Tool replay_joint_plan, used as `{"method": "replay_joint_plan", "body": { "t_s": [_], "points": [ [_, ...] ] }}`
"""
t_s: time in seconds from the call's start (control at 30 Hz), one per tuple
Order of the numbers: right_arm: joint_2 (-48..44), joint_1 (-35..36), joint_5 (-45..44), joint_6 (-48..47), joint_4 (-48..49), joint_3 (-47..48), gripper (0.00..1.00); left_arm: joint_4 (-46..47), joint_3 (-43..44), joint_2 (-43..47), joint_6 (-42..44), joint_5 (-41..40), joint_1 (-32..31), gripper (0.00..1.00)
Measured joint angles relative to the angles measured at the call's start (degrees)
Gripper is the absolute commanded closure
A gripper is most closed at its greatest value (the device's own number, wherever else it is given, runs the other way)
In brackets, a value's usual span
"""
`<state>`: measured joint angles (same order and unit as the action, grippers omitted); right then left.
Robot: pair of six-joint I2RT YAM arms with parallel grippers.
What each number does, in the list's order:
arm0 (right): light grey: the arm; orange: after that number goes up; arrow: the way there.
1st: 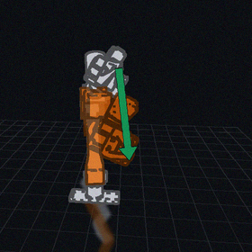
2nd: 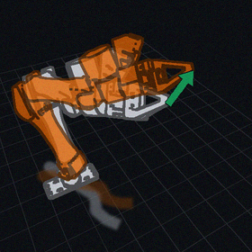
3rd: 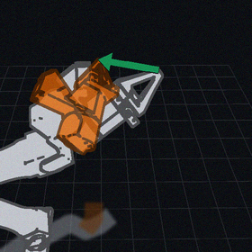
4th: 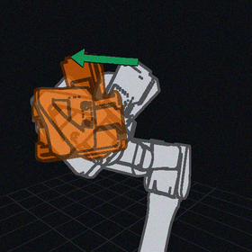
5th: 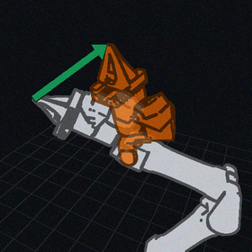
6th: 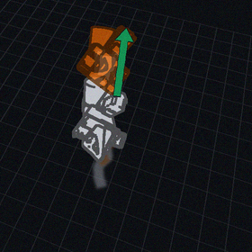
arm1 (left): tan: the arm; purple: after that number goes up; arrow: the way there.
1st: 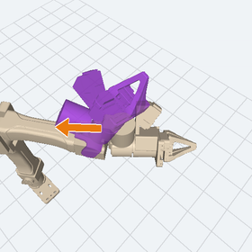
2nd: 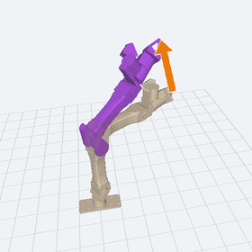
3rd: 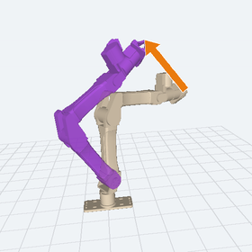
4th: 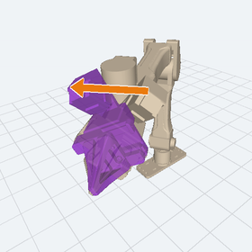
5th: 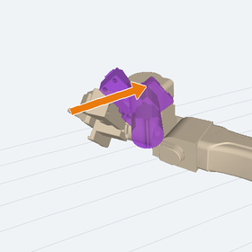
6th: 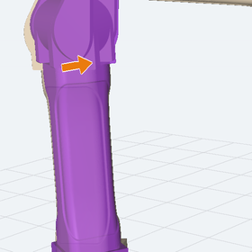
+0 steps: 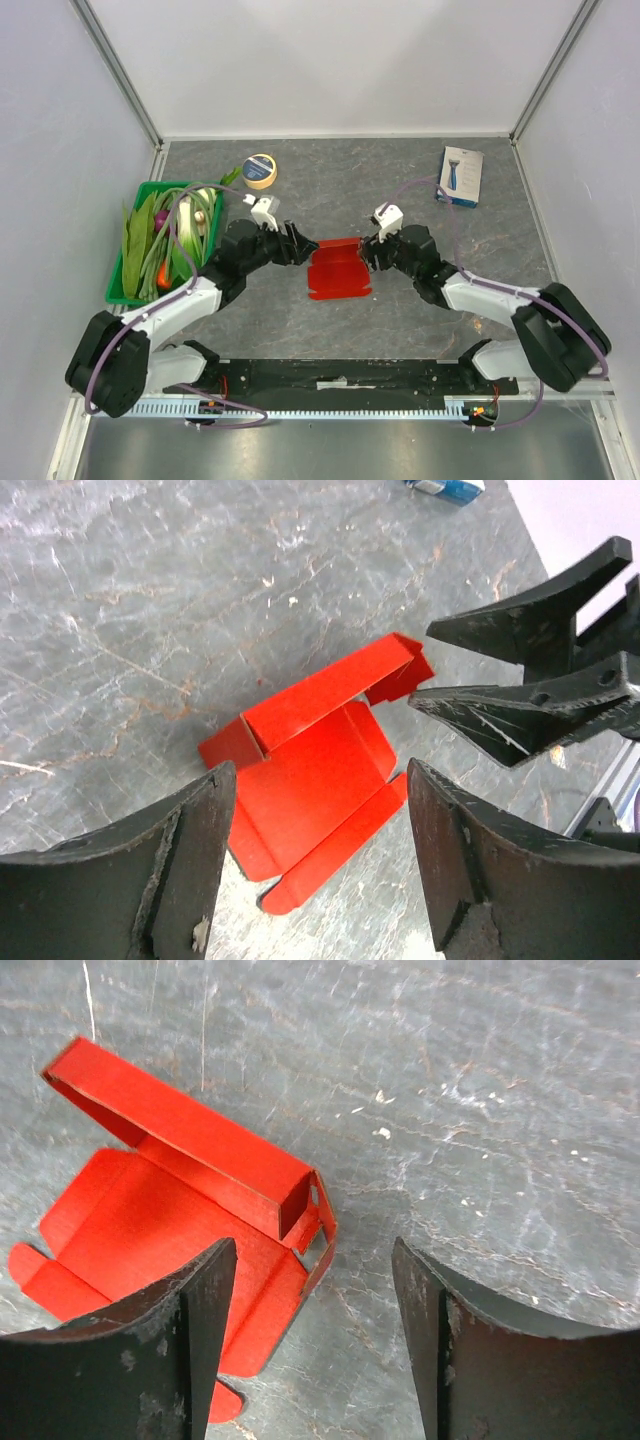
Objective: Fold the paper box
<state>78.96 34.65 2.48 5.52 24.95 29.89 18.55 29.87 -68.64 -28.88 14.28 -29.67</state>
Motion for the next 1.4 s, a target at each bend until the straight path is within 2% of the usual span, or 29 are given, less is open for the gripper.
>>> {"method": "replay_joint_plan", "body": {
  "t_s": [0.07, 0.17, 0.27, 0.3, 0.4, 0.5, 0.7, 0.8, 0.9, 1.17, 1.4],
  "points": [
    [-2.71, -0.22, -1.01, 1.25, -1.36, -0.17, 0.28, -1.01, 1.22, 0.79, 0.02, -0.92, -0.07, 0.29],
    [-6.25, -2.97, -1.25, 4.79, -3.65, -0.22, 0.28, -3.98, 7.56, -4.5, 0.22, -1.49, -0.09, 0.35],
    [-8.5, -9.07, -1.22, 8.72, -5.84, -0.37, 0.39, -6.25, 16.31, -13.84, 1.57, -1.03, -0.09, 0.39],
    [-8.79, -10.84, -1.42, 9.77, -6.62, -0.37, 0.48, -6.62, 18.47, -16.46, 2.23, -0.5, -0.07, 0.39],
    [-8.09, -13.05, -1.05, 11.39, -9.25, -0.07, 0.59, -7.54, 22.97, -22.18, 4.5, 2.29, -0.09, 0.4],
    [-4.13, -13.0, 0.87, 11.41, -11.78, 1.75, 0.64, -8.26, 26.1, -26.73, 6.78, 6.86, -0.09, 0.42],
    [3.08, -12.48, 5.73, 10.49, -12.7, 2.73, 0.62, -9.2, 28.57, -31.95, 9.51, 15.52, -0.7, 0.46],
    [5.11, -11.61, 7.1, 9.66, -11.91, 2.75, 0.62, -9.35, 28.83, -33.46, 10.36, 17.42, -1.7, 0.53],
    [6.95, -10.29, 8.09, 8.76, -10.51, 2.84, 0.62, -9.4, 28.96, -34.21, 10.82, 18.91, -2.36, 0.55],
    [10.32, -6.73, 7.98, 4.92, -7.17, 4.63, 0.62, -8.98, 29.14, -34.21, 11.54, 19.37, -2.56, 0.61],
    [10.56, -5.99, 8.13, 1.6, -3.82, 4.66, 0.62, -8.92, 29.14, -34.32, 11.67, 19.41, -2.69, 0.72]
  ]
}}
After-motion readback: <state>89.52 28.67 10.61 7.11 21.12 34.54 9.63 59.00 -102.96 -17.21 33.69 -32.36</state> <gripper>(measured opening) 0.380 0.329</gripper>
